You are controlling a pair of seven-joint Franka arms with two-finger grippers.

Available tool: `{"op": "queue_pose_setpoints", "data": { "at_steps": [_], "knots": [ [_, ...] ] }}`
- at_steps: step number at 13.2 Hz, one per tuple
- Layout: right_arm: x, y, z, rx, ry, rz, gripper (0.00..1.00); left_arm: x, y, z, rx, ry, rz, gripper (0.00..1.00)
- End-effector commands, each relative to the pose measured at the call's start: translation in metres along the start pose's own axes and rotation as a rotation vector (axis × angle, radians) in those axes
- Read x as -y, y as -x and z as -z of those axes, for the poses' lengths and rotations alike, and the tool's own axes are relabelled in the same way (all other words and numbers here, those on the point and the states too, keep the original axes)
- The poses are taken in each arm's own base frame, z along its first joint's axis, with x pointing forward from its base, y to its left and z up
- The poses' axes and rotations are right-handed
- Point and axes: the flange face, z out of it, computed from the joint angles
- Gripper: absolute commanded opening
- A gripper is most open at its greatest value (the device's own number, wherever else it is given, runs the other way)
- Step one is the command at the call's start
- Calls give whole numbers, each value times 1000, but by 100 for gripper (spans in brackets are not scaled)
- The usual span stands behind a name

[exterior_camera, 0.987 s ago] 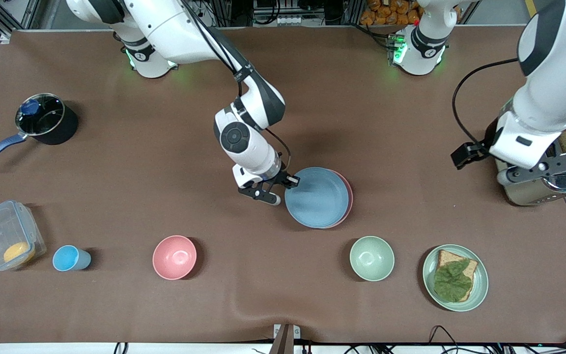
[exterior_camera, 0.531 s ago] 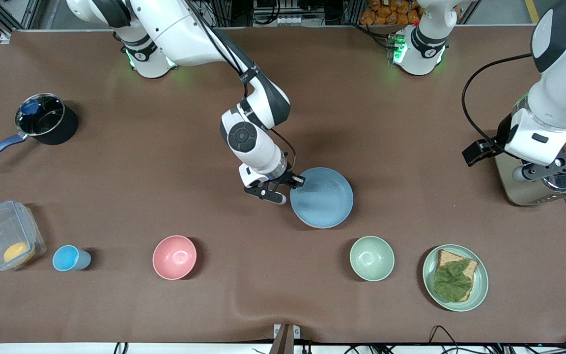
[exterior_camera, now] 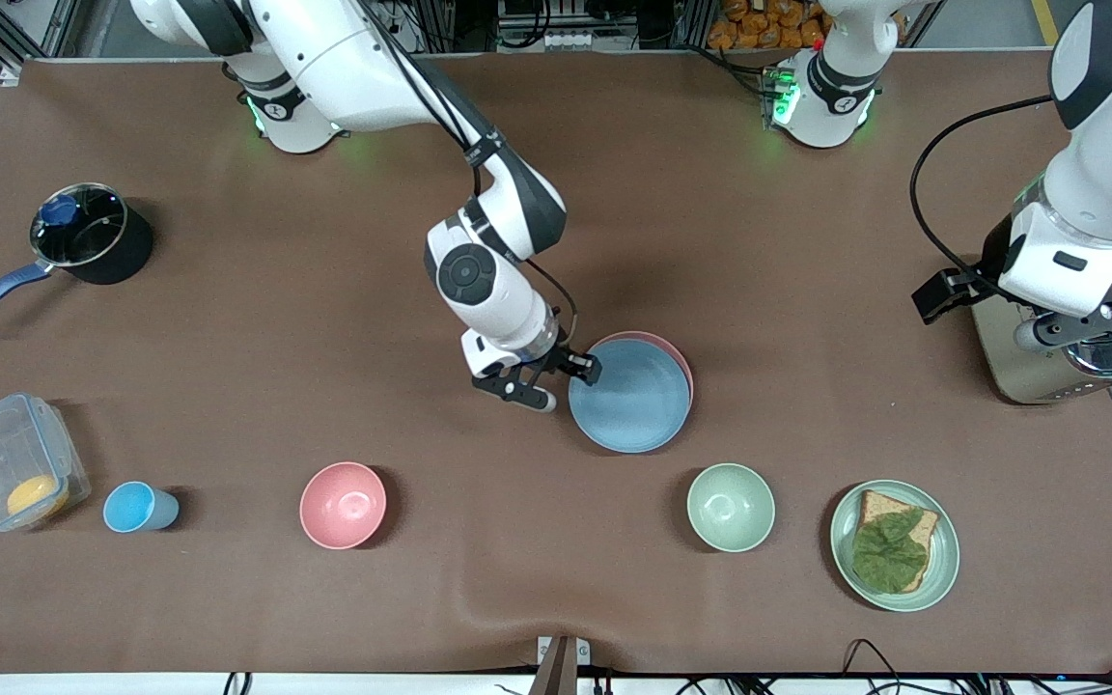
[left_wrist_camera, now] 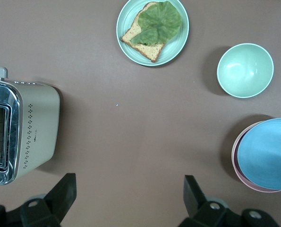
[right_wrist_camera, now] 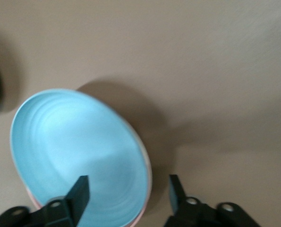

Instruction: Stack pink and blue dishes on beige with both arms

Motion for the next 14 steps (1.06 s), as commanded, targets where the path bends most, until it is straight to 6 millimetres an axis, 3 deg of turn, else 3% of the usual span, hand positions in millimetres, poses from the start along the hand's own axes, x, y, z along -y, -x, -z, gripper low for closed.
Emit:
{"op": "queue_pose_setpoints", "data": {
  "at_steps": [1, 5, 7, 9, 14],
  "knots": [
    [-34, -47, 57, 39, 86, 107, 100, 1, 2, 5, -1, -9, -1, 100],
    [-131, -139, 131, 96, 182, 341, 100, 3, 0, 3, 3, 1, -8, 100],
    [-185, -173, 165, 119, 198, 410, 100, 3, 1, 4, 3, 4, -9, 100],
    [-226, -193, 205, 136, 222, 440, 100, 1, 1, 3, 6, 5, -12, 100],
    [-295, -212, 305, 125, 330, 570, 100, -3, 3, 3, 5, 4, -20, 100]
  ]
}}
